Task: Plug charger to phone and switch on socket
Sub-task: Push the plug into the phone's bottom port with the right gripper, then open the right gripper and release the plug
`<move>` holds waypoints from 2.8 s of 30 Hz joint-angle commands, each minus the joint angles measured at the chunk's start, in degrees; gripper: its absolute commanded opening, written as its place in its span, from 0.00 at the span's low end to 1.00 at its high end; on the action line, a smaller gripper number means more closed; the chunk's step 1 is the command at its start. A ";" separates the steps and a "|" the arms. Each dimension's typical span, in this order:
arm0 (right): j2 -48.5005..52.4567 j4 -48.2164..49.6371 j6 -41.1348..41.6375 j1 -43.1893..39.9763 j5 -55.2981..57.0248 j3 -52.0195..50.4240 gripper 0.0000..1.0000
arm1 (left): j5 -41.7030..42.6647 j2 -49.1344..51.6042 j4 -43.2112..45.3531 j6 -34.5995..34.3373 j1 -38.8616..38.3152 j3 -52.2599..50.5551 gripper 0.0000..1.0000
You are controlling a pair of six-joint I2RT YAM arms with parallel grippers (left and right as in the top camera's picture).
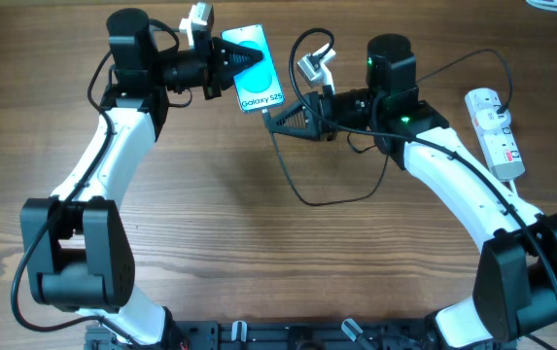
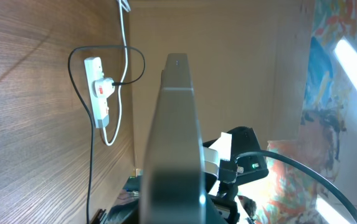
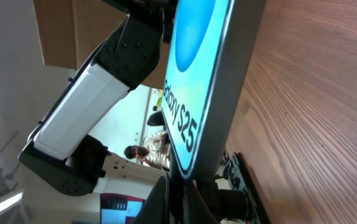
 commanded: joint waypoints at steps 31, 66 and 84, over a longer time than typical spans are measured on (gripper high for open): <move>-0.90 7.82 9.29 -0.31 16.87 0.33 0.04 | 13.18 -1.38 0.59 6.62 -0.17 0.70 0.04; -0.90 12.79 17.20 5.01 37.33 0.33 0.04 | 3.61 -1.38 -6.34 3.56 -3.10 0.70 0.04; -0.90 -45.70 -37.53 -5.92 52.26 0.33 0.04 | 3.72 -1.38 -6.38 6.91 -0.59 0.68 0.04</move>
